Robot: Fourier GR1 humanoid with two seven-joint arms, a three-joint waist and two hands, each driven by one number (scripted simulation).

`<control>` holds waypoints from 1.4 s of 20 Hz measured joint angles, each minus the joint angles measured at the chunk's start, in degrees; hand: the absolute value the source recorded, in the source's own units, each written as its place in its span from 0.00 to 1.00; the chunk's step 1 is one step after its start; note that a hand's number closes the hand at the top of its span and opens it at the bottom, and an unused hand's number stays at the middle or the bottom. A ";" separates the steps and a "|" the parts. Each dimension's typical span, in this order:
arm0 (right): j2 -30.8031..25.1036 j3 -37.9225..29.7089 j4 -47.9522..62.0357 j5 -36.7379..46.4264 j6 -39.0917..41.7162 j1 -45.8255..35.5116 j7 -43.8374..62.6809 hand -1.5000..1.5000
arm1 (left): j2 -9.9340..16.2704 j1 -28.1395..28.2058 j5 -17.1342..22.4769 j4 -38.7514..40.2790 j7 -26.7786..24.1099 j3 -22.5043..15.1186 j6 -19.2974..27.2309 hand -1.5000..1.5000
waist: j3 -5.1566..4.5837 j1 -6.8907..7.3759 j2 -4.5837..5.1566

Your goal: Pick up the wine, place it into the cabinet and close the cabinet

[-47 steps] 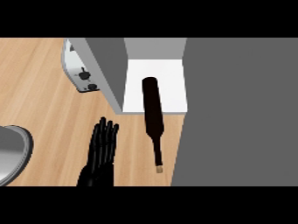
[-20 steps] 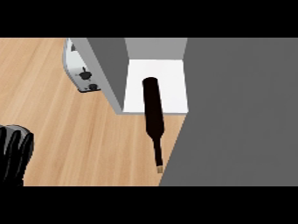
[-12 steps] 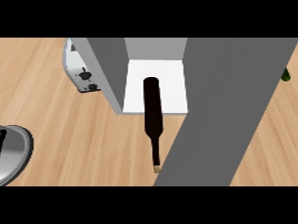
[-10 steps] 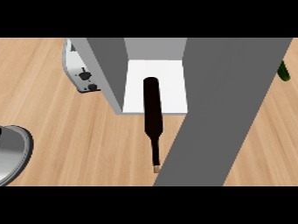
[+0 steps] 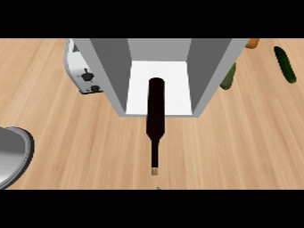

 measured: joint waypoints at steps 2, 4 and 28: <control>-1.76 0.92 0.13 1.84 -3.07 -2.91 0.58 1.00 | 0.06 -0.87 1.06 0.85 0.78 0.82 -1.09 0.00 | -0.02 -0.03 0.04; -3.32 1.60 0.60 2.68 -5.65 -6.51 1.32 1.00 | -0.09 -1.09 1.60 0.69 1.51 1.06 -1.65 0.00 | -0.01 0.27 0.13; 2.91 -12.96 39.89 -15.57 -21.01 -56.99 -1.88 1.00 | -5.24 -7.26 -0.27 2.04 6.27 -0.29 -0.41 0.00 | 0.17 2.03 0.81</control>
